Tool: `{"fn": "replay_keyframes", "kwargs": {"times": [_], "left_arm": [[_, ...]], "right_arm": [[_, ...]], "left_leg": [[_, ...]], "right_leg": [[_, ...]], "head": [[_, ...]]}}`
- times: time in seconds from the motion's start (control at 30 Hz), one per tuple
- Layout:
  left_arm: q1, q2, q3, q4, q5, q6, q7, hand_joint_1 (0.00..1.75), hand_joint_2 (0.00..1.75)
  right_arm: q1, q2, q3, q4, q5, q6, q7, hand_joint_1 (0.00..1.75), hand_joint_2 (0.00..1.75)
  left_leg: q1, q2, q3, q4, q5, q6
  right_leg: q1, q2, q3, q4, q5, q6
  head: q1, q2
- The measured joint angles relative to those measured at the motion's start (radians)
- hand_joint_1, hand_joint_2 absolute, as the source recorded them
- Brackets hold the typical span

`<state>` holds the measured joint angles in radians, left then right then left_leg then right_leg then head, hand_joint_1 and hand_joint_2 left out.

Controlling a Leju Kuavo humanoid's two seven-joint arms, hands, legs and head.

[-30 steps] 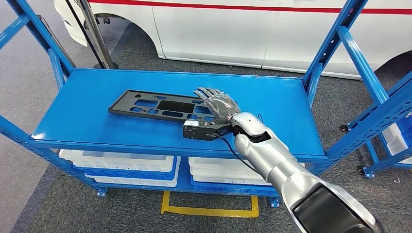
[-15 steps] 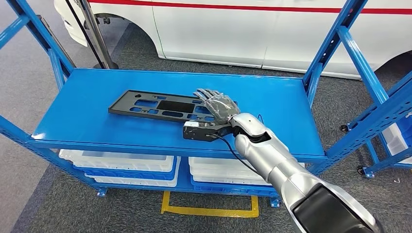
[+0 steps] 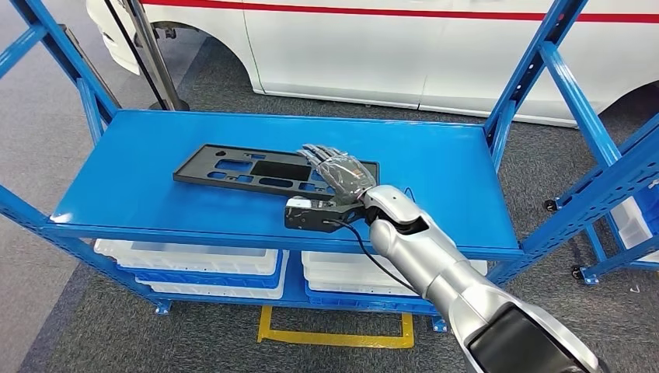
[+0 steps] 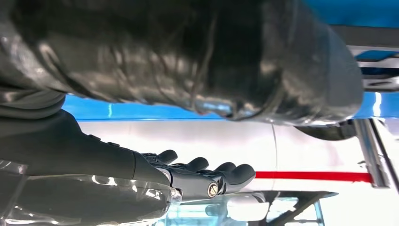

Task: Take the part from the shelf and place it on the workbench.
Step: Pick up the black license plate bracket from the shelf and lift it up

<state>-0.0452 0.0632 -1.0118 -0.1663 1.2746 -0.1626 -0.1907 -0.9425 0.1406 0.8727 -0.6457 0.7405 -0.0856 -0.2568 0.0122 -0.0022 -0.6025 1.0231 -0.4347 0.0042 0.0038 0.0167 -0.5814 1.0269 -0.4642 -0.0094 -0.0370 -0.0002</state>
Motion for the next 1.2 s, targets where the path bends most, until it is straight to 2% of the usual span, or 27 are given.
{"fn": "replay_keyframes", "kwargs": {"times": [0.2,0.33,0.4,0.47,0.53,0.57,0.6,0.63,0.7,0.73,0.77,0.8,0.9,0.93,1.0,1.07,1.1,1.13,1.17,1.2], "left_arm": [[0.0,0.0,0.0,0.0,0.001,0.0,0.0,0.0,0.0],[0.0,0.001,0.0,0.0,0.001,0.0,-0.002,0.0,0.0],[0.0,0.001,0.0,0.0,0.002,0.0,-0.002,0.0,0.0],[0.0,0.0,0.0,0.0,0.003,0.0,-0.003,0.0,0.0],[0.0,0.0,0.0,0.0,0.003,0.0,-0.003,0.0,0.0],[0.0,0.0,0.0,0.0,0.003,0.0,-0.003,0.0,0.0],[0.001,0.0,0.0,0.0,0.003,0.0,-0.003,0.0,0.0],[0.001,0.0,0.0,0.0,0.003,0.0,-0.003,0.0,0.0],[0.002,0.0,0.0,0.0,0.004,0.0,-0.003,0.0,0.0],[0.001,0.0,0.0,0.0,0.004,0.0,-0.004,0.0,0.0],[0.0,0.0,0.0,0.0,0.004,0.0,-0.004,0.0,0.0],[-0.001,0.0,0.0,0.0,0.005,0.0,-0.005,0.0,0.0],[-0.001,-0.001,0.0,0.0,0.007,0.0,-0.006,0.0,0.0],[-0.001,-0.001,0.0,0.0,0.007,0.0,-0.006,0.0,0.0],[-0.001,-0.001,0.0,0.0,0.008,0.0,-0.006,0.0,0.0],[0.0,-0.001,0.0,0.0,0.01,0.002,-0.006,0.0,0.0],[0.002,-0.001,0.0,0.0,0.01,0.003,-0.007,0.0,0.0],[0.003,-0.001,0.0,0.0,0.01,0.005,-0.01,0.0,0.0],[0.004,-0.001,0.0,0.0,0.01,0.006,-0.013,0.0,0.0],[0.005,0.0,0.0,0.0,0.01,0.008,-0.016,0.0,0.0]], "right_arm": [[0.009,-0.002,0.0,-0.028,-0.003,0.002,-0.002,0.0,0.0],[0.018,-0.006,0.001,-0.053,-0.016,0.018,-0.005,0.0,0.0],[0.025,-0.011,0.002,-0.079,-0.025,0.026,-0.008,0.0,0.0],[0.032,-0.017,0.004,-0.109,-0.033,0.034,-0.009,0.0,0.0],[0.043,-0.025,0.01,-0.133,-0.038,0.04,-0.009,0.0,0.0],[0.052,-0.03,0.014,-0.142,-0.039,0.043,-0.008,0.0,0.0],[0.059,-0.034,0.017,-0.15,-0.041,0.045,-0.008,0.0,0.0],[0.065,-0.037,0.019,-0.157,-0.043,0.047,-0.008,0.0,0.0],[0.07,-0.041,0.02,-0.174,-0.049,0.05,-0.008,0.0,0.87],[0.071,-0.042,0.022,-0.184,-0.053,0.054,-0.008,0.0,1.31],[0.072,-0.044,0.026,-0.194,-0.057,0.058,-0.008,0.0,1.75],[0.075,-0.046,0.03,-0.204,-0.062,0.062,-0.008,0.0,1.75],[0.083,-0.052,0.04,-0.232,-0.072,0.069,-0.007,0.0,0.44],[0.083,-0.052,0.043,-0.241,-0.073,0.069,-0.007,0.0,0.0],[0.084,-0.053,0.052,-0.256,-0.076,0.07,-0.007,0.0,0.87],[0.09,-0.054,0.062,-0.264,-0.079,0.074,-0.006,0.0,1.75],[0.095,-0.055,0.066,-0.268,-0.082,0.078,-0.006,0.0,1.75],[0.099,-0.057,0.069,-0.274,-0.086,0.083,-0.006,0.0,1.75],[0.101,-0.058,0.073,-0.281,-0.092,0.091,-0.006,0.0,1.75],[0.103,-0.06,0.076,-0.289,-0.099,0.101,-0.006,0.0,1.75]], "left_leg": [[-0.001,0.0,0.0,0.001,-0.001,0.001],[-0.004,0.0,-0.001,0.002,-0.003,0.008],[0.002,0.003,0.008,-0.013,0.003,0.015],[0.008,0.009,0.017,-0.027,0.007,0.024],[0.007,0.011,0.018,-0.028,0.006,0.026],[0.008,0.011,0.019,-0.028,0.004,0.025],[0.009,0.011,0.02,-0.027,0.002,0.023],[0.01,0.011,0.023,-0.025,-0.001,0.019],[0.013,0.01,0.028,-0.017,-0.012,0.007],[0.013,0.011,0.028,-0.01,-0.018,0.0],[0.012,0.011,0.027,-0.006,-0.023,-0.007],[0.011,0.011,0.027,-0.005,-0.026,-0.015],[0.014,0.013,0.03,-0.004,-0.034,-0.033],[0.015,0.013,0.023,0.016,-0.047,-0.037],[0.015,0.011,-0.026,0.117,-0.094,-0.042],[0.015,0.011,-0.099,0.247,-0.135,-0.043],[0.015,0.011,-0.121,0.277,-0.132,-0.042],[0.015,0.011,-0.125,0.267,-0.109,-0.039],[0.014,0.01,-0.11,0.22,-0.07,-0.034],[0.013,0.01,-0.084,0.151,-0.028,-0.028]], "right_leg": [[-0.001,0.0,0.0,-0.001,0.001,0.001],[-0.006,0.001,0.002,-0.006,0.002,0.008],[-0.006,-0.002,0.0,0.004,-0.006,0.014],[-0.007,-0.005,-0.033,0.075,-0.048,0.019],[-0.013,-0.006,-0.104,0.208,-0.105,0.024],[-0.016,-0.006,-0.134,0.258,-0.117,0.027],[-0.02,-0.007,-0.148,0.275,-0.109,0.03],[-0.024,-0.009,-0.142,0.251,-0.081,0.032],[-0.03,-0.015,-0.087,0.124,-0.007,0.035],[-0.029,-0.016,-0.062,0.067,0.015,0.033],[-0.027,-0.017,-0.047,0.032,0.025,0.03],[-0.023,-0.016,-0.044,0.022,0.02,0.024],[-0.021,-0.012,-0.04,0.018,0.017,0.003],[-0.023,-0.012,-0.035,0.014,0.017,-0.004],[-0.022,-0.012,-0.025,0.01,0.012,-0.016],[-0.017,-0.011,-0.018,0.011,0.006,-0.024],[-0.014,-0.009,-0.014,0.011,0.002,-0.026],[-0.012,-0.007,-0.009,0.012,-0.002,-0.027],[-0.01,-0.005,-0.002,0.012,-0.007,-0.026],[-0.009,-0.003,0.005,0.013,-0.012,-0.025]], "head": [[0.0,0.0],[0.0,0.0],[0.0,0.0],[0.0,0.0],[0.0,0.0],[0.0,0.0],[0.0,0.0],[0.0,0.0],[0.0,0.0],[0.0,0.0],[0.0,0.0],[-0.001,0.0],[-0.001,0.0],[-0.001,0.0],[-0.002,0.0],[-0.002,0.0],[-0.002,0.0],[-0.002,0.0],[-0.002,0.0],[-0.002,0.0]]}}
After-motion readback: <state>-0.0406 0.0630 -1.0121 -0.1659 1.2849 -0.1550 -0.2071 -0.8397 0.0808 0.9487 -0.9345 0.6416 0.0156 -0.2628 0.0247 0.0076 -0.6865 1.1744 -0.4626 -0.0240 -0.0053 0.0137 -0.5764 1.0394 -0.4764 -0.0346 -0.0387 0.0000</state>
